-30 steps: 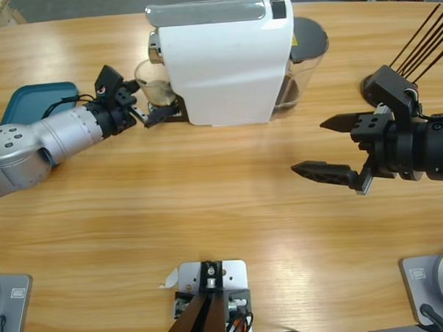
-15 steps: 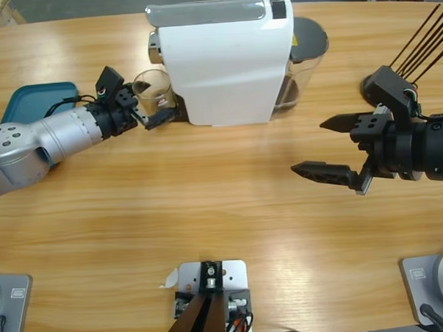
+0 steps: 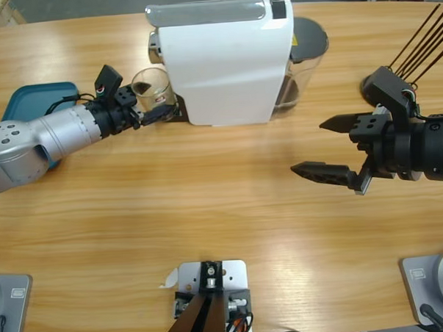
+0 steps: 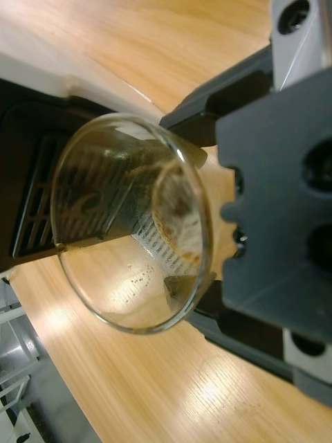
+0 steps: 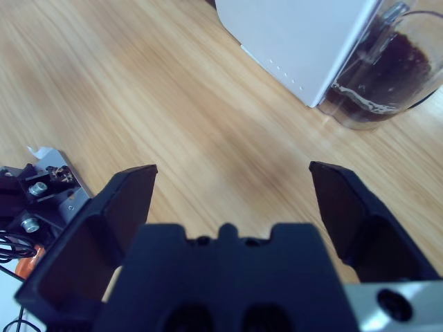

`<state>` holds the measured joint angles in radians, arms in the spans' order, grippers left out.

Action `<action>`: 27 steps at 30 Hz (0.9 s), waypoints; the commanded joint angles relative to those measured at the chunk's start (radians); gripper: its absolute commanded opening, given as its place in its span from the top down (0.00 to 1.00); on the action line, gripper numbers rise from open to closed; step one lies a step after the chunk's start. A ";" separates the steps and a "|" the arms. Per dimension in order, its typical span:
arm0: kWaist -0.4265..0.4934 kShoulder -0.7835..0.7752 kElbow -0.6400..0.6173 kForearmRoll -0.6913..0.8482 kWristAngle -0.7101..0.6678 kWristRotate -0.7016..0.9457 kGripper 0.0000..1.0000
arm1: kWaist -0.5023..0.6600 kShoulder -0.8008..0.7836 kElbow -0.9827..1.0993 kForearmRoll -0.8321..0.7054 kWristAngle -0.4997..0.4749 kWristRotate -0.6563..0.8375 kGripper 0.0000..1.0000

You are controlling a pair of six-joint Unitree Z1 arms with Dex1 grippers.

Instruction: Pour coffee

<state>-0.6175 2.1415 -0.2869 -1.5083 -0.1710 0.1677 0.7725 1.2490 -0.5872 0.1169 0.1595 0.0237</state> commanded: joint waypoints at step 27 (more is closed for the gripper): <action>0.060 -0.385 0.344 -0.059 0.442 0.004 1.00 | 0.008 0.025 0.010 0.010 0.001 -0.011 0.02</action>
<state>-0.5673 1.8827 -0.0176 -1.5234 0.0693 0.1753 0.7725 1.2525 -0.5878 0.1178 0.1595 0.0237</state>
